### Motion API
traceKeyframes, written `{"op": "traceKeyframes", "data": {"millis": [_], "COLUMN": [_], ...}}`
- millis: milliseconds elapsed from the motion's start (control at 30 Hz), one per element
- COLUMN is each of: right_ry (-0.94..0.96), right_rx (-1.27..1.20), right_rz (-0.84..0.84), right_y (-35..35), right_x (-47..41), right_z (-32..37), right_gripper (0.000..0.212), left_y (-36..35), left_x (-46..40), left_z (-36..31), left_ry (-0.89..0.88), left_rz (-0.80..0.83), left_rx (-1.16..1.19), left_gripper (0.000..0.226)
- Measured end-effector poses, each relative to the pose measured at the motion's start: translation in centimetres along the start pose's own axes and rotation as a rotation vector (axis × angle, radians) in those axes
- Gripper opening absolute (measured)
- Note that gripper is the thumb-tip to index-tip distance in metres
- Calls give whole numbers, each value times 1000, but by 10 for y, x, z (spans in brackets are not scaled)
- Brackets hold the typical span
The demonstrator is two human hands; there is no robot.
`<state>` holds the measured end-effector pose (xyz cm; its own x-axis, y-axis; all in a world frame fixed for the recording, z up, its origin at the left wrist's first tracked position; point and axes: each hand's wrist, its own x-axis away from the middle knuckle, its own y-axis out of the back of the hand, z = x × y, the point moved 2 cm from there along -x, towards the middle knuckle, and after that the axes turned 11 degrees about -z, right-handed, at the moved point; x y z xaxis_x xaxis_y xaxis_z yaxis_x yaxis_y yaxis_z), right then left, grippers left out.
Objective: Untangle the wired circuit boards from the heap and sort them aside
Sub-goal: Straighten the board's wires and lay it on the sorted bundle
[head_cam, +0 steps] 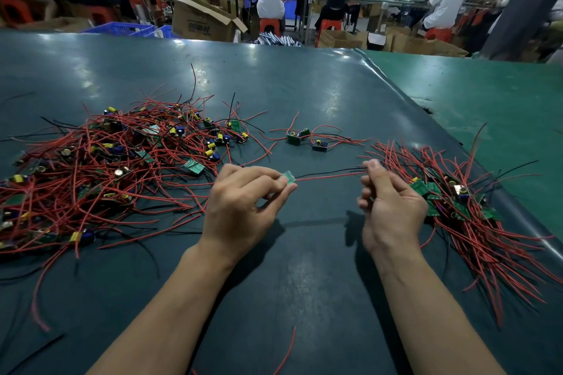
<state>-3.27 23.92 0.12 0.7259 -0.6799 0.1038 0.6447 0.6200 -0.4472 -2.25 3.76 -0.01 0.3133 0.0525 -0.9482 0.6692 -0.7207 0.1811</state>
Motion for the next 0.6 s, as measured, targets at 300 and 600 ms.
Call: {"op": "traceKeyframes", "data": {"millis": [300,600], "right_ry": [-257,-47], "right_rx": [294,423], "right_rz": [609,820], "right_y": [-12,-10], "right_x": [32,44], "right_z": [-19,-19], "right_gripper": [31,26], "left_y": [13,9], "left_x": [-4,-2], "left_z": [3,3], "left_ry": [68,9], "left_rz": [-64,212], "left_rx": [-91,153], "left_gripper": [10,31]}}
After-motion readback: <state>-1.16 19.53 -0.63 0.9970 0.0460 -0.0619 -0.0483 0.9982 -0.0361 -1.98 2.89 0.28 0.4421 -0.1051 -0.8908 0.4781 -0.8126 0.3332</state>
